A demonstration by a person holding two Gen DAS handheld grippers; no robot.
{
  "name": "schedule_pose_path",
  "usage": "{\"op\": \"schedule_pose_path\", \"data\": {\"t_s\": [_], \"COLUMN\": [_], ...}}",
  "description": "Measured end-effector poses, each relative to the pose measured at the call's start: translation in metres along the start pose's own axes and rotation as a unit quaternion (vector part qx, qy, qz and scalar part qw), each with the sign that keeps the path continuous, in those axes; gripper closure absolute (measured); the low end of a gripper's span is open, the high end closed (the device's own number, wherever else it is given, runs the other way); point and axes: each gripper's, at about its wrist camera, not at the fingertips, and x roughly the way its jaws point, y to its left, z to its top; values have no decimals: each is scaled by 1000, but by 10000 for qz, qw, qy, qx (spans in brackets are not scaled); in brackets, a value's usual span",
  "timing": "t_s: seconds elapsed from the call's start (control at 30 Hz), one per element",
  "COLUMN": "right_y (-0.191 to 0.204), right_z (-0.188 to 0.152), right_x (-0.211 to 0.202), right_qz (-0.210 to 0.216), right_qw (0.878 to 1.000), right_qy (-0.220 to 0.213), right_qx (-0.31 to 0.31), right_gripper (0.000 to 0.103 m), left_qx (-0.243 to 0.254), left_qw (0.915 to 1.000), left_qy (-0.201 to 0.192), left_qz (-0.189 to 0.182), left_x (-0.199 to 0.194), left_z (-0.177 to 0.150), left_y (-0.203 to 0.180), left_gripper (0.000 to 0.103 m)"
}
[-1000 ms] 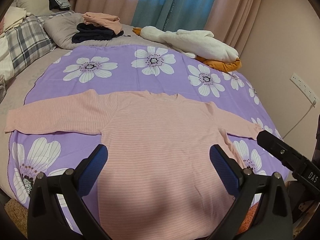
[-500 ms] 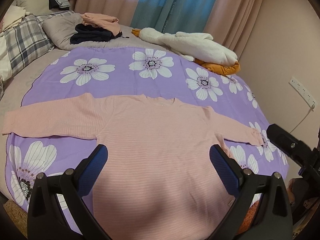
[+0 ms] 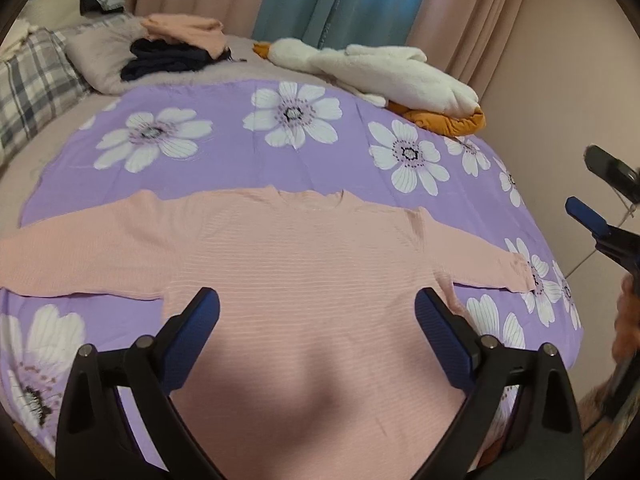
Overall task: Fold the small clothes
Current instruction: 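Grasp the pink sweater's sleeve cuff with the right tool, then carry the sleeve across the sweater body with the right tool and release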
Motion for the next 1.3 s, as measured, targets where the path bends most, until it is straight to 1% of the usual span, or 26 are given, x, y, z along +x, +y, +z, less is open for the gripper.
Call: {"op": "schedule_pose_path", "data": {"t_s": [0.07,0.13,0.2,0.23,0.27,0.3,0.33,0.37,0.4,0.43,0.53,0.63,0.7,0.77,0.8,0.87,0.9,0.93,0.97,1.03,1.1,1.13,1.17,1.2,1.23,1.3], "right_y": [-24,-66,-105,-131,-151,-184,-208,-223,-243,-264,-300,-320,-326,-330,-332,-337,-337,-337,-339,-341,-339,-335,-331,-328,-327,-332], "right_z": [11,22,25,24,23,16,9,4,-4,-13,-30,-41,-46,-50,-53,-58,-58,-57,-57,-58,-57,-53,-49,-47,-47,-51], "right_x": [11,23,31,36,37,38,38,36,34,31,15,2,-1,4,9,11,10,11,10,4,-16,-28,-37,-42,-45,-45], "right_qz": [-174,-655,-1161,-1443,-1627,-1915,-2140,-2276,-2454,-2678,-2981,-3092,-3065,-3003,-2930,-2936,-2985,-3026,-3041,-3026,-3044,-3001,-2897,-2872,-2925,-3134], "right_qw": [9995,9950,9865,9796,9739,9633,9532,9461,9356,9233,8985,8809,8778,8776,8760,8736,8724,8723,8723,8721,8685,8694,8736,8753,8736,8651], "right_qy": [27,40,53,91,120,157,204,255,330,365,271,171,131,213,274,258,201,153,141,24,-362,-619,-785,-868,-898,-814], "right_qx": [262,758,1152,1395,1579,1876,2125,2290,2517,2728,3211,3579,3679,3732,3822,3871,3866,3838,3827,3845,3897,3876,3831,3793,3785,3830], "right_gripper": [10,16,24,27,29,36,44,46,48,49,49,49,49,49,51,61,70,86,94,96,96,97,97,97,97,97], "left_qx": [-112,-196,-266,-304,-313,-331,-332,-317,-296,-289,-346,-327,-259,-245,-248,-203,-171,-142,-130,-166,-207,-224,-226,-215,-195,-153], "left_qw": [9997,9988,9974,9962,9956,9945,9937,9932,9924,9917,9891,9888,9892,9895,9898,9903,9906,9908,9909,9908,9905,9904,9904,9905,9906,9910], "left_qy": [210,428,647,787,848,970,1057,1108,1185,1243,1412,1435,1427,1409,1394,1368,1354,1340,1336,1335,1347,1352,1352,1350,1345,1327], "left_qz": [-73,-114,-184,-218,-228,-207,-171,-157,-151,-158,-236,-236,-224,-190,-174,-143,-130,-125,-128,-155,-172,-172,-167,-157,-143,-110], "left_x": [21,39,56,67,73,82,88,92,98,102,113,116,117,118,118,119,120,119,120,120,122,122,121,121,121,121], "left_z": [2,1,-4,-8,-10,-15,-19,-21,-24,-27,-33,-37,-38,-39,-39,-40,-41,-42,-41,-41,-40,-39,-40,-40,-40,-41], "left_y": [1,-1,-2,-3,-5,-5,-6,-8,-9,-10,-11,-10,-11,-11,-11,-13,-13,-13,-13,-11,-10,-9,-10,-11,-12,-13], "left_gripper": [16,28,35,38,39,41,42,42,42,42,42,41,40,40,40,40,40,40,40,40,40,40,40,40,40,40]}}
